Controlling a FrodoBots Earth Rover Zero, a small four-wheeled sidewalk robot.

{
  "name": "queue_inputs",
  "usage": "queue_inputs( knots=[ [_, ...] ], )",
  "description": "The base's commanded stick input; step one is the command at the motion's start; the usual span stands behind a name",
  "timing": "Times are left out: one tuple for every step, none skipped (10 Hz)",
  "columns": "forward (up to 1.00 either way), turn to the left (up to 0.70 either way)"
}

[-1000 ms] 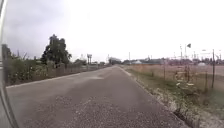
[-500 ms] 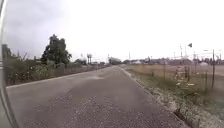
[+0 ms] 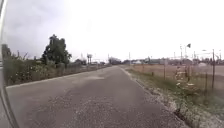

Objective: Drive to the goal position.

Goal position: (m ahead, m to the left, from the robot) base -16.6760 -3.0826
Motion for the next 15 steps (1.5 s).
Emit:
queue_inputs(
  knots=[
    [0.08, 0.00],
    [0.08, 0.00],
    [0.08, 0.00],
    [0.08, 0.00],
    [0.08, 0.00],
    [0.08, 0.00],
    [0.08, 0.00],
    [0.08, 0.00],
    [0.08, 0.00],
    [0.07, 0.00],
    [0.08, 0.00],
    [0.07, 0.00],
    [0.08, 0.00],
    [0.07, 0.00],
    [0.08, 0.00]
  ],
)
